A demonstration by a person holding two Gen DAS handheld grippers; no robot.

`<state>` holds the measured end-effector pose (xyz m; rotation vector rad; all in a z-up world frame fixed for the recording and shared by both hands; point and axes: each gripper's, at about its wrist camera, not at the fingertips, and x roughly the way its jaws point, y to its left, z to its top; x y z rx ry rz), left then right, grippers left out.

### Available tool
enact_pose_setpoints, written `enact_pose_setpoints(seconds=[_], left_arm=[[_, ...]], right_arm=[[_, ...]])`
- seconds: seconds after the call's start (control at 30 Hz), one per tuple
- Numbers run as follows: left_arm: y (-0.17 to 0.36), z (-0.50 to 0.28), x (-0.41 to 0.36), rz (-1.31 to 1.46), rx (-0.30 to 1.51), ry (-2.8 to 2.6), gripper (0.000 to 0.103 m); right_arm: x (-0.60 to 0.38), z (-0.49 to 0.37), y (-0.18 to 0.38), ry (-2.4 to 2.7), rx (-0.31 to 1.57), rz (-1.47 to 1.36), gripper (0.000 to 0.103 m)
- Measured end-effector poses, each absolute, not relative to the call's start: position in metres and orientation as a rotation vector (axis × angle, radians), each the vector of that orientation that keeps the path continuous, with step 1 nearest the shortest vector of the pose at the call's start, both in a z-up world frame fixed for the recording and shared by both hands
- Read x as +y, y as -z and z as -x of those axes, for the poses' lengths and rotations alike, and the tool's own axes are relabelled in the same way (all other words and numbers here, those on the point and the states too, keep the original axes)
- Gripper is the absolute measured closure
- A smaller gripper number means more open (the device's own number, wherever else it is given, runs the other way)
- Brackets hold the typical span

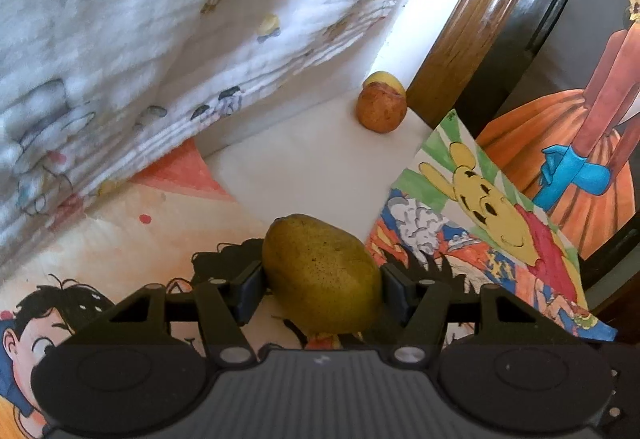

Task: Organize fruits
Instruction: 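Lift the yellow pear with the left tool while the right tool lifts the kiwi, then carry the pear over the metal tray while the right tool carries the kiwi there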

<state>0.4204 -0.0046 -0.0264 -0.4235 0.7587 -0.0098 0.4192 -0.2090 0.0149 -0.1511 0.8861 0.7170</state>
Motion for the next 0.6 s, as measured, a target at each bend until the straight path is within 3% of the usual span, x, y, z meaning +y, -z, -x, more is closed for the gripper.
enact_pose_setpoints(seconds=[0.6], left_arm=[[0.007,-0.404,-0.041,0.411,0.715,0.111,0.037]], right_arm=[[-0.267,-0.398,-0.042,-0.622,0.828,0.075,0.040]])
